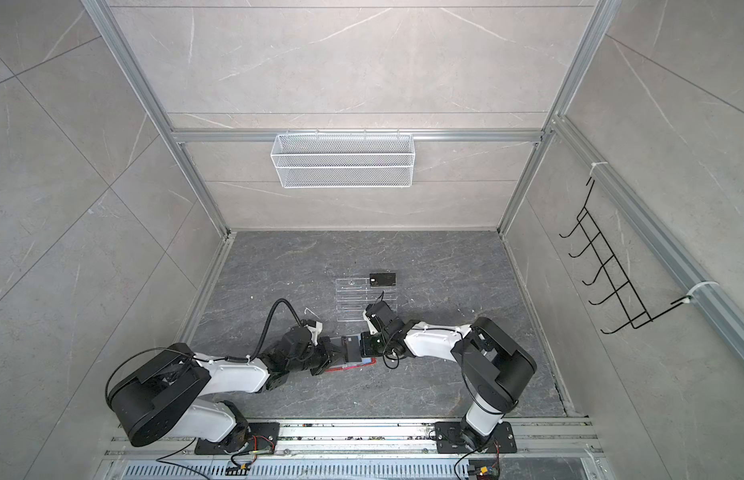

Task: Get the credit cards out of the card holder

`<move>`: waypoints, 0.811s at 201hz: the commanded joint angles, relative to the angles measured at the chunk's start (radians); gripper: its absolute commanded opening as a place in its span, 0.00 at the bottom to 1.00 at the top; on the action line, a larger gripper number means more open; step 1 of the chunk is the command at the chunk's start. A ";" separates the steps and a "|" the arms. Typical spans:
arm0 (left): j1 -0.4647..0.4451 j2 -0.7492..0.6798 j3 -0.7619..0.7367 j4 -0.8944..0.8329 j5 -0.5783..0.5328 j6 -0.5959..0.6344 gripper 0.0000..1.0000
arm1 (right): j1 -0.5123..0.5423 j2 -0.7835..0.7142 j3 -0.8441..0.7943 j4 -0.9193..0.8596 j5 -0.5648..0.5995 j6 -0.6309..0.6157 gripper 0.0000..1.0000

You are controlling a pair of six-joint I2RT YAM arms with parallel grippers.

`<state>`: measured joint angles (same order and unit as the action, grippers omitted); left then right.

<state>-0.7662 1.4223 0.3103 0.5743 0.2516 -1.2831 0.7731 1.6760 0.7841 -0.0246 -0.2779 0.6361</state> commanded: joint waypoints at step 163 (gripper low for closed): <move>0.083 -0.406 0.213 -0.223 0.006 0.074 0.00 | -0.240 -0.323 0.117 0.018 -0.303 0.077 0.74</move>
<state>-0.6971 0.9531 0.4324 0.1699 0.1860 -1.2118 0.5980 1.3499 0.8860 -0.0643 -0.4103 0.6643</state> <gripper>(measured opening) 0.044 0.732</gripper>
